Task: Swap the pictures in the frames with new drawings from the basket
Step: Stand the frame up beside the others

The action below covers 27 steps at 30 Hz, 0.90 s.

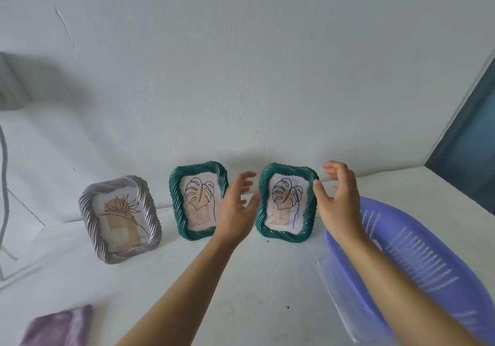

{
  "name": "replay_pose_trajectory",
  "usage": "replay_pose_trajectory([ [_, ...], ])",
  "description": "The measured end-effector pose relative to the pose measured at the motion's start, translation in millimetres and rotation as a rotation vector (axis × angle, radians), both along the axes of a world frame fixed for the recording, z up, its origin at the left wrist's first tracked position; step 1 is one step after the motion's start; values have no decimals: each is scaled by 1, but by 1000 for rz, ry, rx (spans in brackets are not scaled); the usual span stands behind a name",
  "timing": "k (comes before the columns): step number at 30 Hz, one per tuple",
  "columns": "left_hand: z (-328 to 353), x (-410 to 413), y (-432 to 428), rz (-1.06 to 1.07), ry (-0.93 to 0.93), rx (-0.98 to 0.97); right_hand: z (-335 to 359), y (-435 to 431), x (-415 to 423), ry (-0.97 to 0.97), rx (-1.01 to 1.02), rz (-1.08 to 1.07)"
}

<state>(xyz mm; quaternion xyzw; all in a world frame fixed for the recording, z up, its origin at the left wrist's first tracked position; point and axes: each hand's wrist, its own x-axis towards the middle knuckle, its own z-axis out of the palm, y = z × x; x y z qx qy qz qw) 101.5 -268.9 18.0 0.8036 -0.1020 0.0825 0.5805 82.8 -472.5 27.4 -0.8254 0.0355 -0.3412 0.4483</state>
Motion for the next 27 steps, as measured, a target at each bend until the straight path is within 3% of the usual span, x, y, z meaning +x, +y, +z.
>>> replay_pose_trajectory([
  [7, -6, 25, -28, -8, 226, -61, -9, -21, 24, 307, -115, -9],
  [16, -14, 29, -20, 3, 160, 5, -13, -16, 25, 281, -48, 27],
  [22, 10, 1, 12, 33, 87, -63, 4, 9, 6, 186, 228, 239],
  [27, 27, -46, 58, 72, 111, -135, 12, 45, -27, 258, 491, 486],
])
